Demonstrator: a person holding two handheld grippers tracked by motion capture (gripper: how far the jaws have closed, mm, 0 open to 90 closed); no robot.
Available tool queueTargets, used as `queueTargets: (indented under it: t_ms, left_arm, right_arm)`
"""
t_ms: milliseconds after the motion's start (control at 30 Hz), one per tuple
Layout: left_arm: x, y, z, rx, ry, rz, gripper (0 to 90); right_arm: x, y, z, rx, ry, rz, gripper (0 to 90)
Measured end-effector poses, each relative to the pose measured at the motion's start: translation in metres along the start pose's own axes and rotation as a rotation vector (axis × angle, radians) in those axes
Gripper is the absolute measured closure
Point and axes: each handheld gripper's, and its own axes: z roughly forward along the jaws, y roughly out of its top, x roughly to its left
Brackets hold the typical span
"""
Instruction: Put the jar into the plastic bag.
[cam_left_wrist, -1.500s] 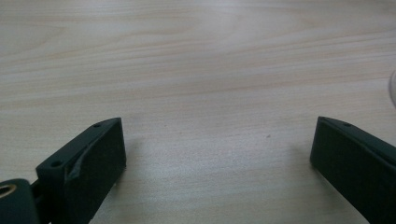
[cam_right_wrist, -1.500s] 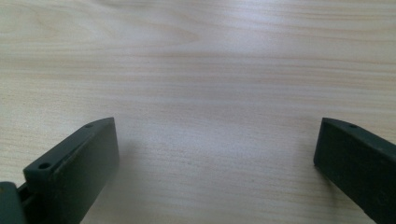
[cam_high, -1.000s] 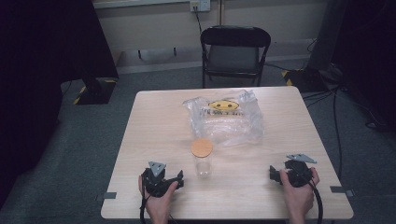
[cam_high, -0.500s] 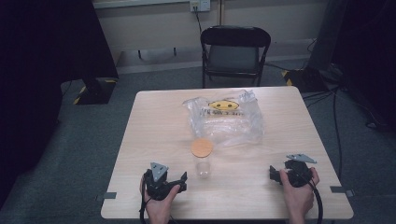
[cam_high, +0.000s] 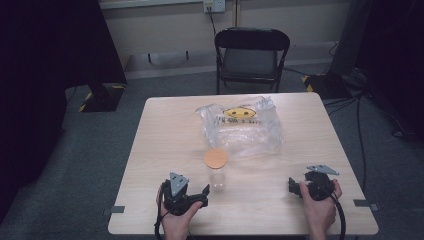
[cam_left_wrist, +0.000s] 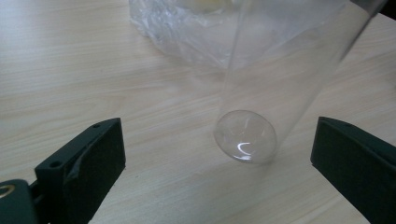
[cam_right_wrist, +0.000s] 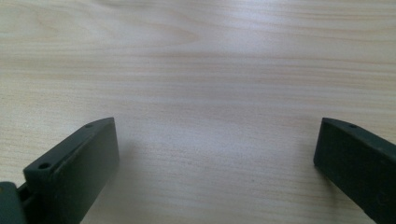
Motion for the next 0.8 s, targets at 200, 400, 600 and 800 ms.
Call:
queueTargets:
  t_ms: [200, 400, 600, 800]
  left_arm:
    - [-0.004, 0.005, -0.001, -0.013, -0.015, 0.018, 2.6]
    - [-0.007, 0.014, 0.0, -0.027, -0.022, 0.041, 2.7]
    - [-0.013, 0.023, 0.001, -0.048, -0.033, 0.06, 3.1]
    - [-0.019, 0.029, 0.003, -0.059, -0.052, 0.077, 3.3]
  right_arm:
    - [0.0, 0.0, 0.0, 0.0, 0.0, 0.0, 0.0]
    - [0.0, 0.0, 0.0, 0.0, 0.0, 0.0, 0.0]
    - [0.0, 0.0, 0.0, 0.0, 0.0, 0.0, 0.0]
    - [0.0, 0.0, 0.0, 0.0, 0.0, 0.0, 0.0]
